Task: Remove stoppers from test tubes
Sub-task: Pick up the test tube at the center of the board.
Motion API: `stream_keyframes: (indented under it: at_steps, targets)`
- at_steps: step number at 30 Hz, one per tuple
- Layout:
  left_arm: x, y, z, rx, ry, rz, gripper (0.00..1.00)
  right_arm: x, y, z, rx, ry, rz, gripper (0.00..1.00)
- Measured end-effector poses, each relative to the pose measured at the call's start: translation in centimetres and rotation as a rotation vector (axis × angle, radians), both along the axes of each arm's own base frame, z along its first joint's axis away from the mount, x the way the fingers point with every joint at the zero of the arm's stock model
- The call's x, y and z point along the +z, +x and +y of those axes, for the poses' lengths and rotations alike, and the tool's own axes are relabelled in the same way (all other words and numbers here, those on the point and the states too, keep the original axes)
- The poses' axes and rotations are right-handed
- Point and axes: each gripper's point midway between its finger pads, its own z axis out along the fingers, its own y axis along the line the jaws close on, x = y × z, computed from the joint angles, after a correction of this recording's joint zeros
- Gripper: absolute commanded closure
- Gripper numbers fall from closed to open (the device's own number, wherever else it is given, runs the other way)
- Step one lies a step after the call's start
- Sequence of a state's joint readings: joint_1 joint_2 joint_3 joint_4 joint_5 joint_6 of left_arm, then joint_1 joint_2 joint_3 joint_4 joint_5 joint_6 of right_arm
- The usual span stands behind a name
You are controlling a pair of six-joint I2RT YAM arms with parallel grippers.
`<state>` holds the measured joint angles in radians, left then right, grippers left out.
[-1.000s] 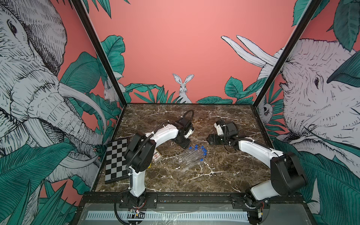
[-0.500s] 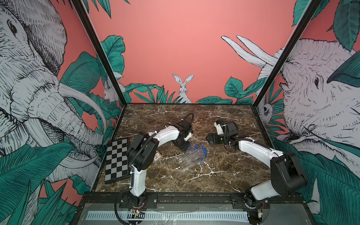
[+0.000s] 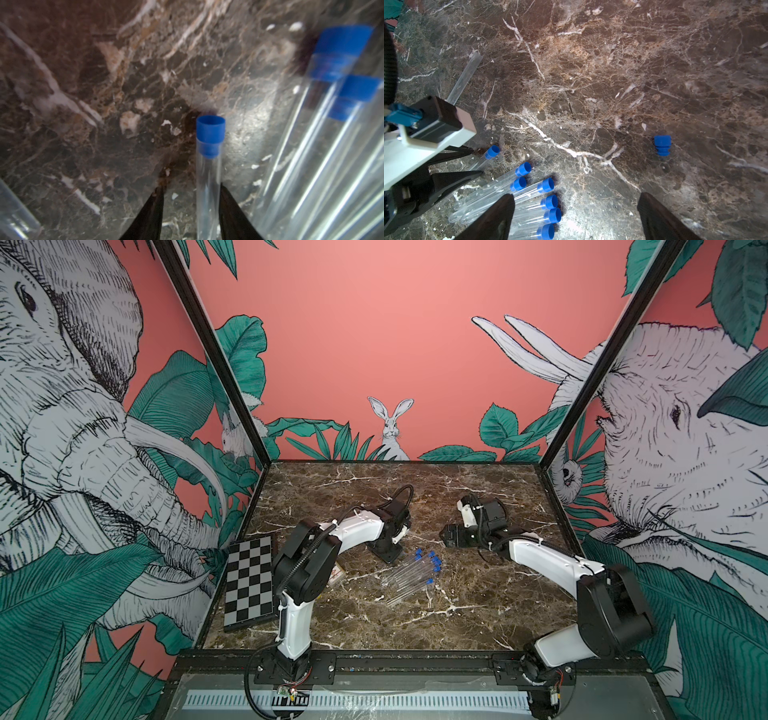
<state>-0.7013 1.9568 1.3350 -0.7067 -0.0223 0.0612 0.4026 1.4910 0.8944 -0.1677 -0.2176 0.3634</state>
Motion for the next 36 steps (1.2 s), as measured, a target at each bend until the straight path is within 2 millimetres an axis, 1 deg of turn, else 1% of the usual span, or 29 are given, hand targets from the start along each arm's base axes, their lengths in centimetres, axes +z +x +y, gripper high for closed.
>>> stream_keyframes:
  at_steps: [6, 9, 15, 21, 27, 31, 36]
  targets:
    - [-0.1, -0.7, -0.1, -0.020, 0.014, -0.014, 0.64, 0.0, 0.0, 0.0, -0.002, 0.000, 0.000, 0.07]
    - [-0.1, -1.0, 0.0, -0.021, 0.007, -0.013, 0.70, 0.0, 0.0, 0.0, -0.003, 0.002, 0.001, 0.07]
    - [-0.1, -1.2, -0.3, -0.015, -0.012, -0.001, 0.82, 0.0, 0.0, 0.0, -0.006, 0.004, 0.002, 0.07]
    - [-0.1, -1.2, -0.4, -0.012, -0.016, 0.001, 0.90, 0.1, 0.1, 0.0, -0.008, 0.012, -0.001, 0.07]
    - [0.2, -0.9, -0.2, 0.005, -0.028, 0.012, 0.92, 0.3, 0.0, 0.5, -0.003, 0.103, 0.002, 0.07]
    - [1.2, 0.1, -0.2, 0.030, -0.064, 0.006, 0.92, 0.4, -0.3, 1.3, 0.019, 0.186, 0.011, 0.07]
    - [3.8, 1.7, -1.2, 0.050, -0.161, -0.040, 0.93, 2.0, -0.3, 3.3, 0.075, 0.329, -0.012, 0.09]
